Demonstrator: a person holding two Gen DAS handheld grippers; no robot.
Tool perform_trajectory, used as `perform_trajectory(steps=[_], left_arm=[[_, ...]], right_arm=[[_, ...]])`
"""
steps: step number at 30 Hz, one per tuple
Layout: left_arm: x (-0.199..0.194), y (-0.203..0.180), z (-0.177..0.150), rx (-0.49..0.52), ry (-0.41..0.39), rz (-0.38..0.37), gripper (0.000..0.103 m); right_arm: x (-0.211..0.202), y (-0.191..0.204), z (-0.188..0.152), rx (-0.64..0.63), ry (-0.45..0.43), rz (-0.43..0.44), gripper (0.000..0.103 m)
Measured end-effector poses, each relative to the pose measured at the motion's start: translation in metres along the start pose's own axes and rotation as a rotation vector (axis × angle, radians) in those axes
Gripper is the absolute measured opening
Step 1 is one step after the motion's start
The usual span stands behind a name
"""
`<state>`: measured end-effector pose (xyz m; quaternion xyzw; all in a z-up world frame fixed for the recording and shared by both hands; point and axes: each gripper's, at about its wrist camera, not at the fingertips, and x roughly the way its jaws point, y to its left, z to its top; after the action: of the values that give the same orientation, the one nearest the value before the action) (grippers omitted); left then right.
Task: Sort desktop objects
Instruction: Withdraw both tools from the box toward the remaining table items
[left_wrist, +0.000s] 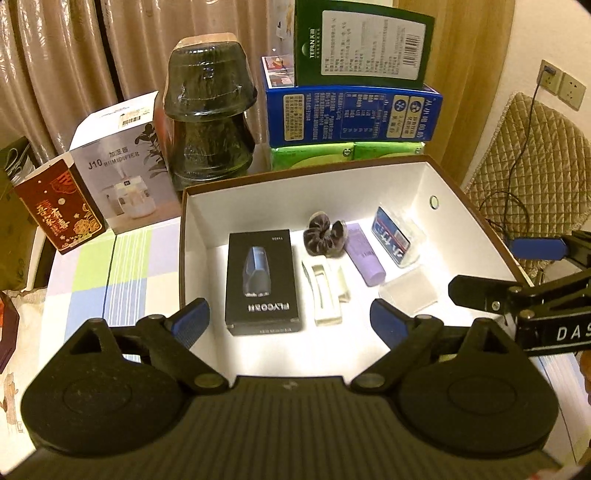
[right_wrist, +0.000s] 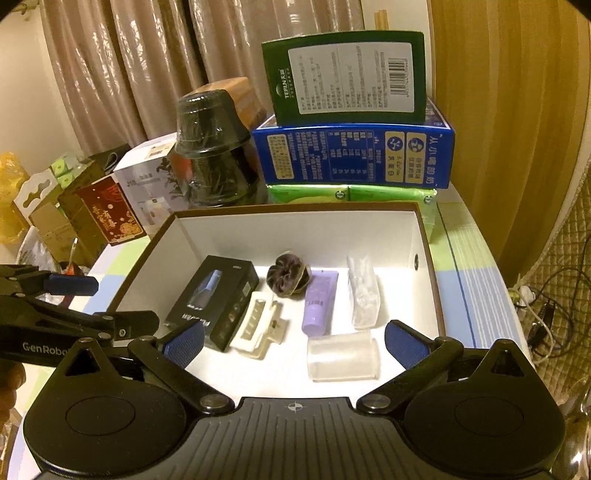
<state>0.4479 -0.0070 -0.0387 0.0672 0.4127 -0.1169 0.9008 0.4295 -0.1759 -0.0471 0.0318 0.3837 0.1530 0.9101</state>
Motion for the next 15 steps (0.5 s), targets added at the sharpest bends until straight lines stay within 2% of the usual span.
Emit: perform_trajectory(steps=[15], left_arm=[[-0.062, -0.014, -0.048, -0.017, -0.031, 0.006, 0.092]], right_arm=[[-0.059, 0.014, -0.036, -0.020, -0.028, 0.013, 0.101]])
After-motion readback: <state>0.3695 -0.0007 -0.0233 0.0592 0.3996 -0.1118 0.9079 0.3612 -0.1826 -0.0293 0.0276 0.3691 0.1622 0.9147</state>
